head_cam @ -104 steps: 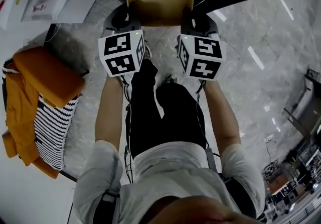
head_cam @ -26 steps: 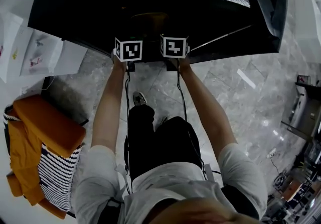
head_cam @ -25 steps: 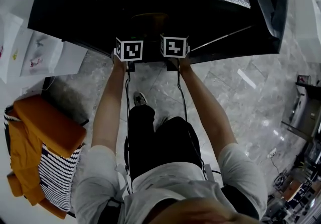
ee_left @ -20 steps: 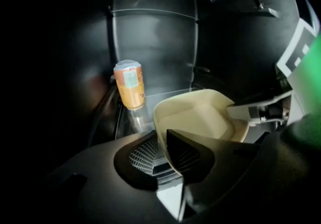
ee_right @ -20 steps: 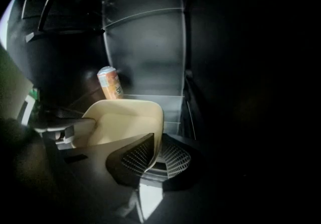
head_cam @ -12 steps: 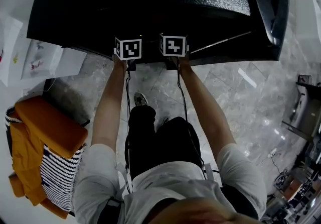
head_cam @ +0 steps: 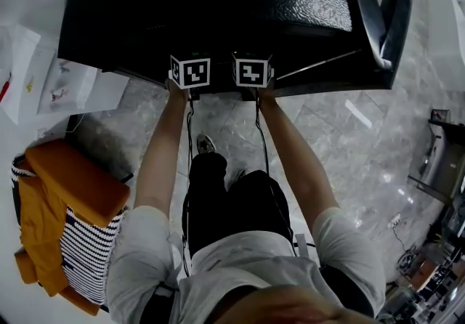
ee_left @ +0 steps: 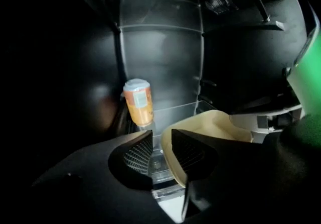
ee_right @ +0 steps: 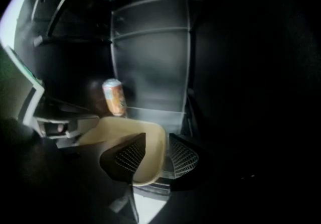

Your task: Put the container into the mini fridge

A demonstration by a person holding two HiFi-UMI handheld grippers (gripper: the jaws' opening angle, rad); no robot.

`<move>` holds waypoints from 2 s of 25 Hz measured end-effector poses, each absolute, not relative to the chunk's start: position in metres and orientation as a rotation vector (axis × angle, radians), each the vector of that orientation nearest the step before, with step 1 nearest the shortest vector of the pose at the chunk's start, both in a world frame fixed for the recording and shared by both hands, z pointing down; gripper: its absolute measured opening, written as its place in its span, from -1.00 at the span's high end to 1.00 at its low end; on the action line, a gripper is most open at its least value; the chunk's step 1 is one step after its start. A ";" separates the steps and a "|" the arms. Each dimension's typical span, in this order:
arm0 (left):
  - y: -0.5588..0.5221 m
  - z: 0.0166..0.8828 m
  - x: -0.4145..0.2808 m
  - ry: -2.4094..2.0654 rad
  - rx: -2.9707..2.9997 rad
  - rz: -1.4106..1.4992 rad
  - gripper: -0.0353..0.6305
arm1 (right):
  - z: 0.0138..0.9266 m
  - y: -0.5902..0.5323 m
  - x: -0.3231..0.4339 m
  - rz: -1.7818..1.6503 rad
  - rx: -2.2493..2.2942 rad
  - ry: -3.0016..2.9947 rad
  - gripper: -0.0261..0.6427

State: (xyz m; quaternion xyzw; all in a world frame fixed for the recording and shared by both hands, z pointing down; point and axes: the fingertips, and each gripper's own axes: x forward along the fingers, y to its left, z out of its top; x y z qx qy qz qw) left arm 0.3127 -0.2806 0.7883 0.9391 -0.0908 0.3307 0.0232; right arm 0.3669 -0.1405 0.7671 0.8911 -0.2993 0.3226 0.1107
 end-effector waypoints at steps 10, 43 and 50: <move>-0.274 0.737 0.278 -0.406 2.985 1.031 0.57 | 0.695 -0.142 0.343 0.760 2.596 -0.931 0.43; -0.100 0.472 0.124 -0.309 3.076 0.568 0.86 | 0.437 -0.048 0.165 0.312 2.669 -1.304 0.81; -0.067 0.409 0.078 -0.345 3.168 0.426 0.86 | 0.380 -0.005 0.118 0.221 2.720 -1.407 0.81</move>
